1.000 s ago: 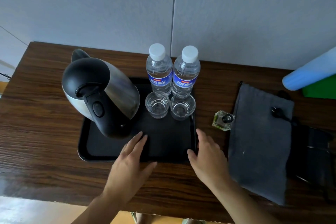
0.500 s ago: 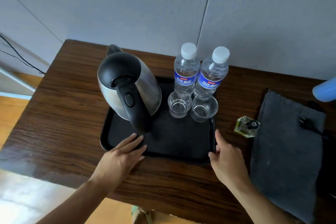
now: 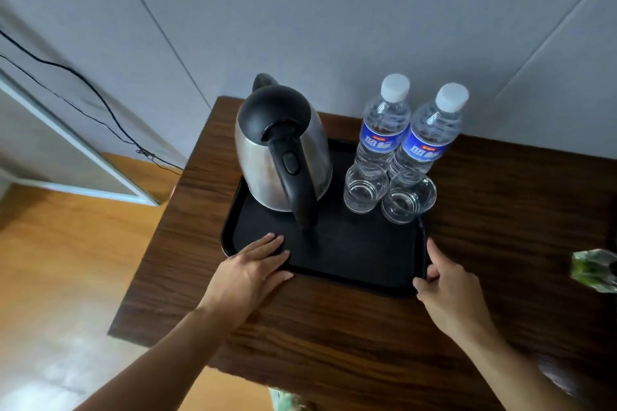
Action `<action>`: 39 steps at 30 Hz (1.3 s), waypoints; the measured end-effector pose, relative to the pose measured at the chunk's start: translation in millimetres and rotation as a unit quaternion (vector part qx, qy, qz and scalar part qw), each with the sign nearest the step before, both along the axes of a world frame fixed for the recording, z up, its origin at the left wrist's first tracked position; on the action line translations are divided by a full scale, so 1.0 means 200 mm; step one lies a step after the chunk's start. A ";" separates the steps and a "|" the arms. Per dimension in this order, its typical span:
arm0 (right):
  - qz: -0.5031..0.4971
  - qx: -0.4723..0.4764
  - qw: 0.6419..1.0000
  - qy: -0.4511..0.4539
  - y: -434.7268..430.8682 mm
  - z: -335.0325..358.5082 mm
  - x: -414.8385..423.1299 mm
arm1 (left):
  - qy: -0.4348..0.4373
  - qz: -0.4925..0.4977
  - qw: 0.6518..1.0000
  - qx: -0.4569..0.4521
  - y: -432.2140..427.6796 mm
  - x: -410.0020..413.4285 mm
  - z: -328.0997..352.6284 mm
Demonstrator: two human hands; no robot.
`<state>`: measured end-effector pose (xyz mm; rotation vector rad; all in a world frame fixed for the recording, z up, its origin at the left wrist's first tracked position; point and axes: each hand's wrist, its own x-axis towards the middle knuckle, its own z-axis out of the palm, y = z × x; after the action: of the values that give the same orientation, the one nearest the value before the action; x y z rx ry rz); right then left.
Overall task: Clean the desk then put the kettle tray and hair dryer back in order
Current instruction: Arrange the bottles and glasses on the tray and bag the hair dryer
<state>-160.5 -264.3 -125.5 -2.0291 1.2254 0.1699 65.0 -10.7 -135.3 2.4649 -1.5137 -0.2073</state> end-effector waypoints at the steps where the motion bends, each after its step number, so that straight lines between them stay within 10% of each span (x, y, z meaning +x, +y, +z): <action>1: -0.008 0.005 1.000 0.000 0.03 0.00 0.06 | -0.004 0.005 1.000 -0.001 0.04 0.06 0.00; 25: -0.076 0.038 0.995 -0.060 0.17 0.03 0.75 | 0.041 0.077 0.996 -0.006 0.10 0.76 0.02; 31: -0.082 0.035 0.995 -0.051 0.19 0.01 0.74 | 0.149 0.343 0.905 -0.205 -0.20 0.45 0.35; 39: -0.080 0.047 0.995 -0.048 0.20 0.07 0.76 | 0.186 0.423 0.863 -0.207 -0.40 0.46 0.44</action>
<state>-9.5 -224.7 -110.7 -1.8287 1.2900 0.0517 157.6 -90.2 -46.7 2.2934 -0.2083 -0.1521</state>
